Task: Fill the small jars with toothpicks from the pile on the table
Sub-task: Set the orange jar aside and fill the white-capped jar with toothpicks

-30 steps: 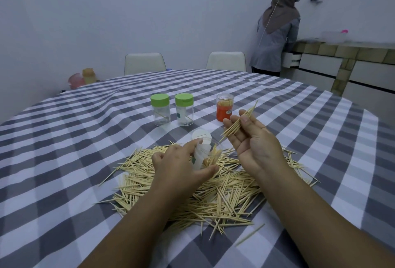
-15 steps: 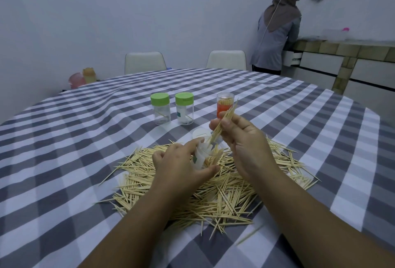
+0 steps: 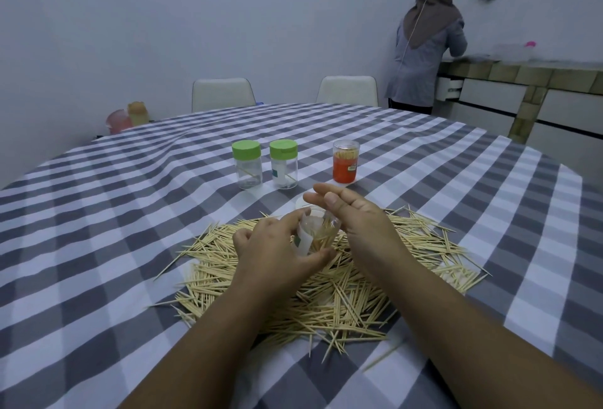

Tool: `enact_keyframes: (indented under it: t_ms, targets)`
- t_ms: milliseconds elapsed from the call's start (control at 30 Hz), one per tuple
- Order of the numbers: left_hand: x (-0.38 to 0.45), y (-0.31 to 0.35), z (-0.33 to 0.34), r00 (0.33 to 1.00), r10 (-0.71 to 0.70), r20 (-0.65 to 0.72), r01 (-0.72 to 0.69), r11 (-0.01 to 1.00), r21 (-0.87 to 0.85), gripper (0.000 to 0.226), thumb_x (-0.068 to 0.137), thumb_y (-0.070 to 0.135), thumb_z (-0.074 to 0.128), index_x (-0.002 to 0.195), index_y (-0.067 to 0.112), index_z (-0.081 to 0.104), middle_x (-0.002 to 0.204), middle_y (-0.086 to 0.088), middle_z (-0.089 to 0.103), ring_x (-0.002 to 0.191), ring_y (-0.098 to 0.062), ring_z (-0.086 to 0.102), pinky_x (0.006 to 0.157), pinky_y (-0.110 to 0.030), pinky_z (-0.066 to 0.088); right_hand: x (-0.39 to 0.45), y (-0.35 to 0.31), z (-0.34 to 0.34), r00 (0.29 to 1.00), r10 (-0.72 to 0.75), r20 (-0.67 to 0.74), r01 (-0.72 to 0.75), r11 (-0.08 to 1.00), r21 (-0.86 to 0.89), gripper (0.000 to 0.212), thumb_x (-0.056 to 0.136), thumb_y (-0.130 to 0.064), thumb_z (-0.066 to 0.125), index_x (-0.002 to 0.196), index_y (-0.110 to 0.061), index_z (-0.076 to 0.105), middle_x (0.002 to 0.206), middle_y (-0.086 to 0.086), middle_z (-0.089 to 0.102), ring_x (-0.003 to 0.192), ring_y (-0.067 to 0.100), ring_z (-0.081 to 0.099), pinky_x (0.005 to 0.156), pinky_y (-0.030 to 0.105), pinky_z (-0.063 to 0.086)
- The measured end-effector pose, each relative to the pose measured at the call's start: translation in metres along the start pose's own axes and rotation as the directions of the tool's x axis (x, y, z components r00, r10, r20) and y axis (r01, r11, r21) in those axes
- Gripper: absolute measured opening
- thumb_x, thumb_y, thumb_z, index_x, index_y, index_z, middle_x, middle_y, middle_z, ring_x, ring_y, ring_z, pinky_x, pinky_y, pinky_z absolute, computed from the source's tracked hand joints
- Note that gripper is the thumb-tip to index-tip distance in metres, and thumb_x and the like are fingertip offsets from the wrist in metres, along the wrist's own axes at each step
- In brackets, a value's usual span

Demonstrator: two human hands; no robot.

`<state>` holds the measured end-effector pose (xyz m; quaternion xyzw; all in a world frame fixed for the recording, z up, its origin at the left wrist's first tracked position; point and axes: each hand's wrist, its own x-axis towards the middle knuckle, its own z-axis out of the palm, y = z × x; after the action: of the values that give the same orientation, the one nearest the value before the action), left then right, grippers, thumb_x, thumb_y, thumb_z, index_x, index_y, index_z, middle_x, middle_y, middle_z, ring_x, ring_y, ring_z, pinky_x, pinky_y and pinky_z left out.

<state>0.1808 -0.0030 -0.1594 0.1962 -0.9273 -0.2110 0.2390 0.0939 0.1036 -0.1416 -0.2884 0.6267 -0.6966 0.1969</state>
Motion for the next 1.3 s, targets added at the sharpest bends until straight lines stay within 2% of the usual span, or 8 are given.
enact_keyframes:
  t_ms: [133,367,467,633,900,1033,1167,1300]
  targets:
    - [0.000,0.000,0.001,1.000,0.010,0.000,-0.010,1.000,-0.010,0.071,0.076,0.064,0.060,0.139,0.042,0.037,0.124,0.011,0.053,0.126,-0.009,0.034,0.090,-0.030,0.013,0.001,-0.001,-0.002,1.000,0.007,-0.013,-0.008,0.999,-0.042,0.023,0.099,-0.029,0.044,0.113,-0.028,0.063,0.111,-0.010,0.070,0.118,0.012,0.055,0.103,0.041,0.042]
    - [0.000,0.000,0.000,1.000,-0.005,0.022,0.006,0.999,-0.034,0.073,0.075,0.064,0.062,0.140,0.042,0.037,0.128,0.006,0.051,0.126,-0.011,0.033,0.092,-0.031,0.014,0.001,-0.013,-0.022,0.999,-0.010,-0.042,-0.005,0.941,-0.337,0.027,0.100,-0.020,0.043,0.121,-0.022,0.060,0.111,-0.006,0.068,0.105,0.007,0.058,0.084,0.022,0.042]
    - [-0.002,0.000,-0.002,0.999,-0.015,0.038,0.017,0.999,-0.045,0.072,0.075,0.063,0.063,0.139,0.043,0.037,0.131,0.004,0.049,0.125,-0.013,0.031,0.096,-0.033,0.015,-0.003,-0.018,-0.038,0.993,0.117,0.009,-0.087,0.787,-0.610,0.033,0.099,-0.012,0.044,0.130,-0.017,0.055,0.122,-0.001,0.063,0.108,0.008,0.056,0.073,0.013,0.040]
    - [-0.004,0.002,-0.005,0.998,-0.017,0.053,0.020,0.998,-0.059,0.070,0.078,0.061,0.063,0.140,0.041,0.037,0.128,0.006,0.050,0.125,-0.013,0.031,0.097,-0.032,0.016,-0.018,-0.034,-0.062,0.968,0.240,0.073,-0.023,0.376,-0.926,0.043,0.097,-0.008,0.044,0.136,-0.026,0.050,0.140,-0.006,0.050,0.126,0.012,0.047,0.099,0.023,0.034]
    - [-0.006,0.003,-0.007,0.999,-0.022,0.045,0.025,0.997,-0.073,0.068,0.078,0.060,0.063,0.138,0.039,0.040,0.124,0.005,0.053,0.126,-0.014,0.034,0.096,-0.032,0.015,-0.049,-0.052,-0.059,0.858,0.511,0.055,0.096,-0.054,-0.994,0.073,0.086,-0.011,0.058,0.149,-0.029,0.024,0.149,0.001,0.038,0.131,0.022,0.040,0.102,0.033,0.041]
    - [-0.006,0.000,-0.006,0.999,-0.032,0.037,0.035,0.997,-0.069,0.069,0.077,0.062,0.062,0.138,0.039,0.040,0.125,0.007,0.055,0.124,-0.015,0.038,0.096,-0.034,0.016,-0.049,-0.045,-0.050,0.882,0.467,0.067,0.083,-0.013,-0.996,0.061,0.090,-0.012,0.050,0.147,-0.023,0.030,0.138,0.005,0.049,0.116,0.021,0.051,0.088,0.030,0.048]
    - [-0.007,-0.002,-0.005,0.999,-0.033,0.026,0.034,0.997,-0.063,0.070,0.076,0.064,0.062,0.138,0.040,0.040,0.125,0.008,0.056,0.124,-0.014,0.039,0.093,-0.033,0.015,-0.048,-0.038,-0.051,0.892,0.447,0.071,0.113,-0.069,-0.991,0.060,0.091,-0.011,0.048,0.147,-0.022,0.028,0.141,0.005,0.046,0.121,0.023,0.049,0.093,0.032,0.046]
    - [-0.006,-0.003,-0.004,0.999,-0.034,0.028,0.035,0.997,-0.062,0.070,0.076,0.065,0.061,0.138,0.040,0.040,0.126,0.008,0.056,0.125,-0.014,0.038,0.095,-0.035,0.016,-0.048,-0.035,-0.059,0.888,0.442,0.125,0.205,-0.139,-0.969,0.082,0.084,-0.006,0.057,0.146,-0.044,0.020,0.151,-0.007,0.031,0.136,0.021,0.033,0.105,0.039,0.037]
